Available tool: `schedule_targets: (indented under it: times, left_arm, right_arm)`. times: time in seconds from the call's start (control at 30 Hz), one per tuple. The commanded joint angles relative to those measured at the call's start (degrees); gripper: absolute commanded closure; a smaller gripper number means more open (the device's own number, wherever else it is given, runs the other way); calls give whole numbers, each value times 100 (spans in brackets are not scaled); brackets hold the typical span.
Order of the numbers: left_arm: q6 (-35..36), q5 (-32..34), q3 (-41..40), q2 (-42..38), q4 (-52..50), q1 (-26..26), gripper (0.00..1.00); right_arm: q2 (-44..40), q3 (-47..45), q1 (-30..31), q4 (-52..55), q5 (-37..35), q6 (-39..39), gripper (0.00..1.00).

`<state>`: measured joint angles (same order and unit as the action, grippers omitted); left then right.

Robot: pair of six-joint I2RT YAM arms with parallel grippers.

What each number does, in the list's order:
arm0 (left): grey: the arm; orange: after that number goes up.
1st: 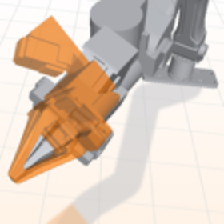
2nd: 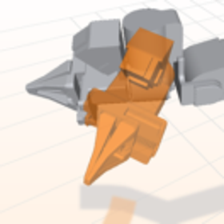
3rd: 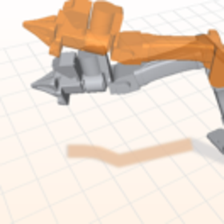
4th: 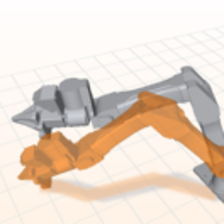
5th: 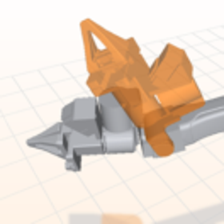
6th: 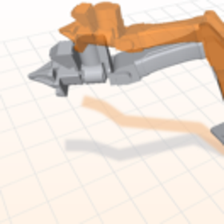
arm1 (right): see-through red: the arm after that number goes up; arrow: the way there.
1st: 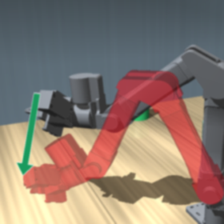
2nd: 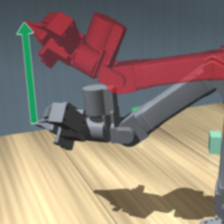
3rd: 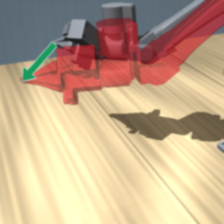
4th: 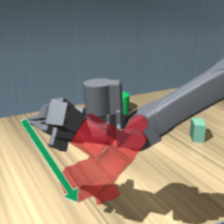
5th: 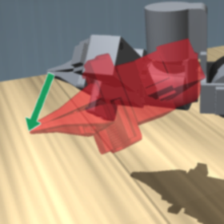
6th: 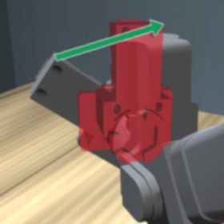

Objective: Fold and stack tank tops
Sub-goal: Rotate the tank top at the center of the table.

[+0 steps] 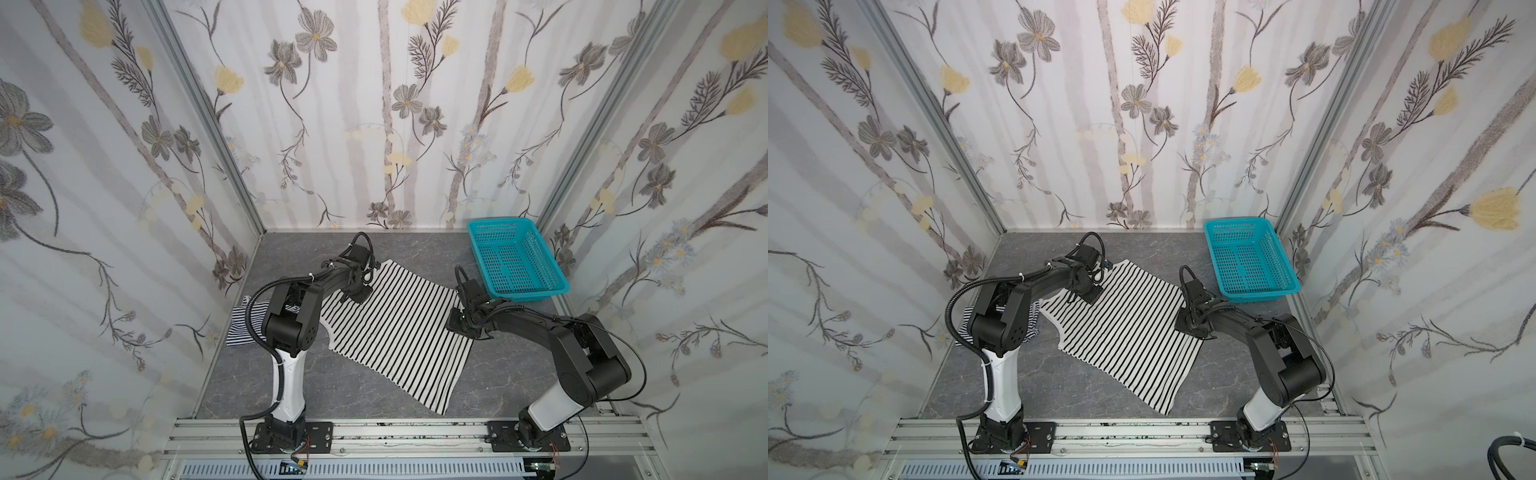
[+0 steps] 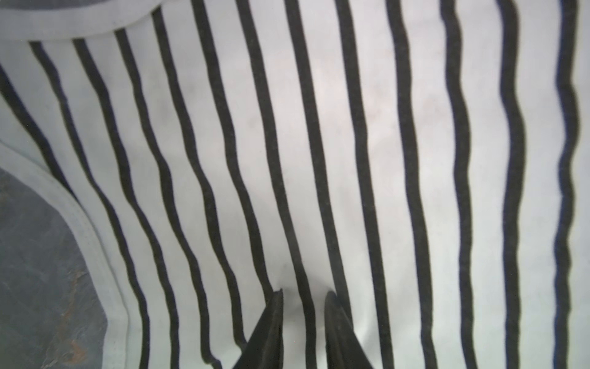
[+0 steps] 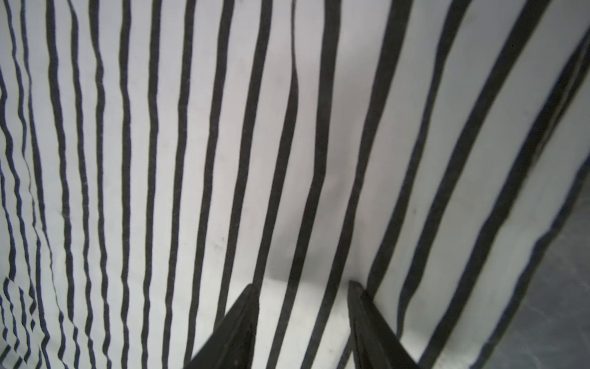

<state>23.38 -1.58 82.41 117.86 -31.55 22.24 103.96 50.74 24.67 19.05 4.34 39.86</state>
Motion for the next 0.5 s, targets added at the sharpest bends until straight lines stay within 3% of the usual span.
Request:
schedule_targets:
  times: [0.0,0.2,0.47]
  left_arm:
    - [-49,-68,-208,-131,-211,138,75]
    - [-115,-35,-915,-569,-206,220,75]
    - [-173,-48,-1966,-1149,-202,222,75]
  right_arm:
    - [346,287,-207,335,-144,-332,52]
    - [919,1272,-462,780,-471,-565,52]
    - [1632,2361,-442,1107,-336,-725,52]
